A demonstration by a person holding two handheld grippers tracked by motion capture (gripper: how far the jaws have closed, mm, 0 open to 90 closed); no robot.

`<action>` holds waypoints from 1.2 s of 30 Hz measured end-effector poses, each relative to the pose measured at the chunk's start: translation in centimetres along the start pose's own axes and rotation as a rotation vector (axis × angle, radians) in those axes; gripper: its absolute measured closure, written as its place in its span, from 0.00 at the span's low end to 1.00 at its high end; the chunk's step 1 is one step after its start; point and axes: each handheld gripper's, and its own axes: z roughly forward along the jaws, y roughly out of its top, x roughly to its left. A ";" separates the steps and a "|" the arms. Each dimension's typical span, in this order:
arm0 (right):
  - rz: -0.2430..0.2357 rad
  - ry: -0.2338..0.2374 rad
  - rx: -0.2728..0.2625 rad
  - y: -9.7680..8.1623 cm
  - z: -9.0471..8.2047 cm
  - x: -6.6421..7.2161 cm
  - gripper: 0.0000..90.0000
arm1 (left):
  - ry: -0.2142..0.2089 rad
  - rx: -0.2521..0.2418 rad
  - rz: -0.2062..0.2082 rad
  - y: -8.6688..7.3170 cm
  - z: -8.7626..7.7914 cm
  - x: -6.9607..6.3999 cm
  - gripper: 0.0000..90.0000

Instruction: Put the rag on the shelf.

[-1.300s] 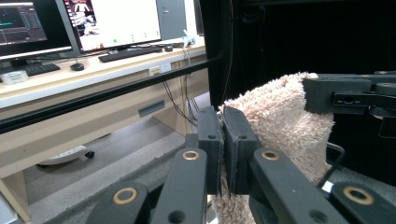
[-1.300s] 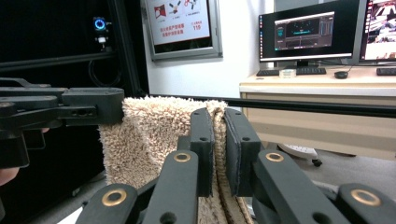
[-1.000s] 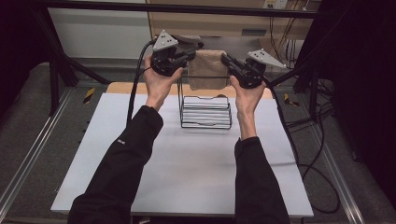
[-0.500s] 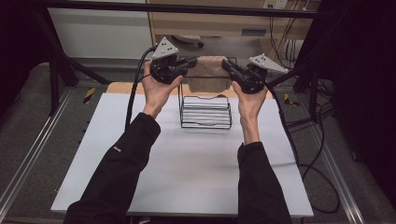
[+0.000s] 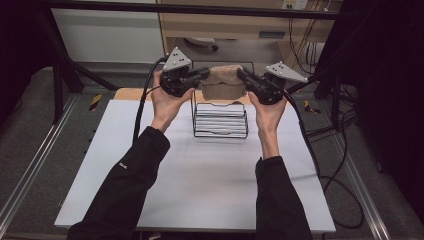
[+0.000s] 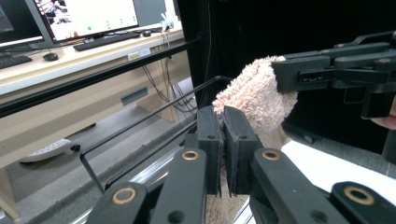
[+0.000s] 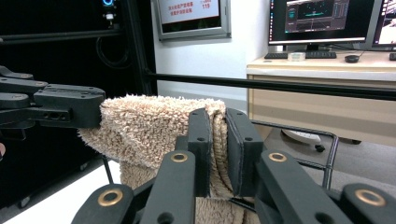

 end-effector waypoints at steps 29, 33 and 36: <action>-0.093 0.033 0.069 -1.1 -1.5 0.5 0.90 | -0.082 0.146 -0.095 -1.8 -0.5 -1.6 1.00; -0.099 0.037 0.073 -1.2 -1.6 0.5 0.88 | -0.072 0.151 -0.091 -2.2 -0.2 -1.7 1.00; -0.098 0.048 0.082 -1.2 -1.8 0.4 0.84 | -0.069 0.162 -0.089 -2.4 0.1 -1.7 1.00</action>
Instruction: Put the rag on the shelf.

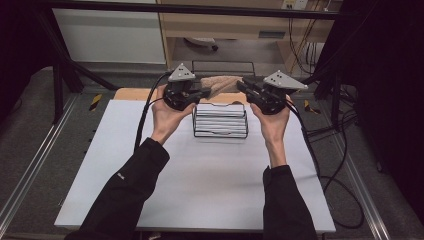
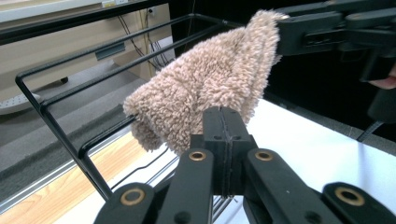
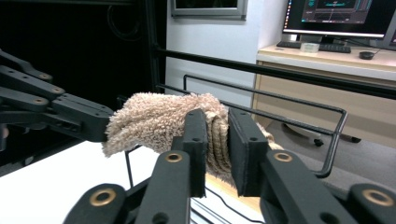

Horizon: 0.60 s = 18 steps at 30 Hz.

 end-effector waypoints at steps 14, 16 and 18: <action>0.046 0.075 0.035 0.2 -1.4 0.2 0.90 | 0.016 0.041 0.015 -1.0 1.3 0.2 1.00; 0.054 0.062 0.071 -0.2 -1.2 0.1 0.95 | 0.016 0.043 0.017 -1.2 1.4 0.1 1.00; 0.051 0.044 0.106 -0.7 -0.9 0.0 0.95 | 0.017 0.047 0.021 -1.3 1.4 0.1 1.00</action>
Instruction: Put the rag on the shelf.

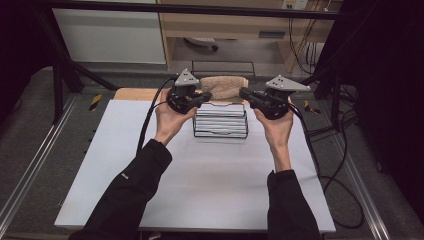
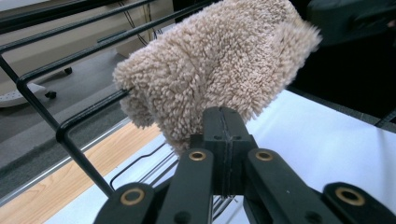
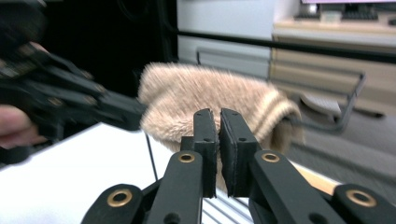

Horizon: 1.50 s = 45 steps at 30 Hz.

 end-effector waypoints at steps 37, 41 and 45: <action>0.074 0.002 0.041 -1.9 -2.8 -0.6 0.17 | 0.009 0.025 -0.046 -3.7 -3.9 -0.3 0.35; 0.090 0.018 0.059 -2.6 -3.4 -0.8 0.11 | -0.007 0.030 -0.062 -4.9 -4.7 -0.2 0.27; 0.086 0.020 0.074 -3.3 -3.9 -0.8 0.07 | 0.010 0.039 -0.065 -6.1 -5.7 0.0 0.18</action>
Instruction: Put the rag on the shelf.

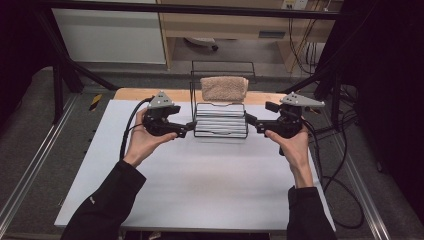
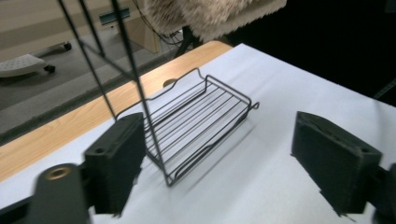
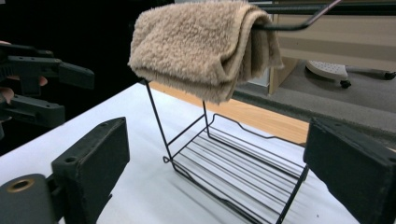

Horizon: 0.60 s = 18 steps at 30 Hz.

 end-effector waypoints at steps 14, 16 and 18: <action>0.016 0.021 0.065 -3.4 -0.3 0.3 0.01 | 0.046 0.020 -0.041 -5.1 -2.9 0.8 0.09; 0.018 0.028 0.080 -4.2 -0.2 0.2 0.01 | 0.047 0.027 -0.053 -6.1 -3.1 0.8 0.09; 0.021 0.031 0.099 -4.9 -0.1 0.2 0.01 | 0.050 0.036 -0.056 -7.0 -3.3 0.8 0.09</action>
